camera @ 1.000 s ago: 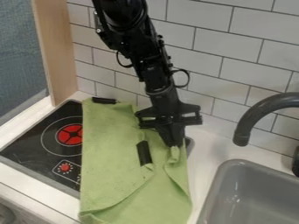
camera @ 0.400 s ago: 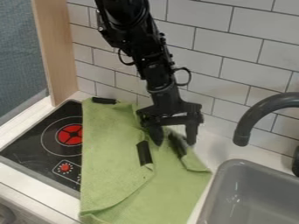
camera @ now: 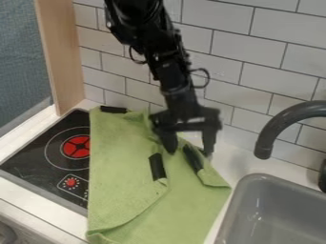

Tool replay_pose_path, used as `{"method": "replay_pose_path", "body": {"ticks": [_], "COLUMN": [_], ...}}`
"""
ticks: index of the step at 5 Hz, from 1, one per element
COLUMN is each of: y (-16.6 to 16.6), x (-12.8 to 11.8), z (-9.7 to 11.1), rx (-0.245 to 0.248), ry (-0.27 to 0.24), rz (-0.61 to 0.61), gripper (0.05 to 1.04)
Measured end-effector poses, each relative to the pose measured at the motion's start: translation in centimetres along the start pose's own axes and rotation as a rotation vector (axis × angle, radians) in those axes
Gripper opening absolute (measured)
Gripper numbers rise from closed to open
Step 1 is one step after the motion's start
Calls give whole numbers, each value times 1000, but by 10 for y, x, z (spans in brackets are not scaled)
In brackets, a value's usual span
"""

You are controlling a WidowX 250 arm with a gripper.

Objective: Unfold the cloth from left to right

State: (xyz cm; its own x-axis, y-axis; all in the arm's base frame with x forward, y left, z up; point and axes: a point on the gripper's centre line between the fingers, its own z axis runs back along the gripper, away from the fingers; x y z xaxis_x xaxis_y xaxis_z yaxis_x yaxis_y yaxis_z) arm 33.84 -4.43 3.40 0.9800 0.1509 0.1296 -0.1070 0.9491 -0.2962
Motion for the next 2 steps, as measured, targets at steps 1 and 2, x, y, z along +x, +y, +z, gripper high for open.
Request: {"method": "replay_pose_path", "body": {"ticks": [1,2], "y": [7,8], "x": [1,-2], "z": [28,43], "rx": [105,180], "ry": [-9,-10], "rz": [-14,-87], "gripper": [998,998]}}
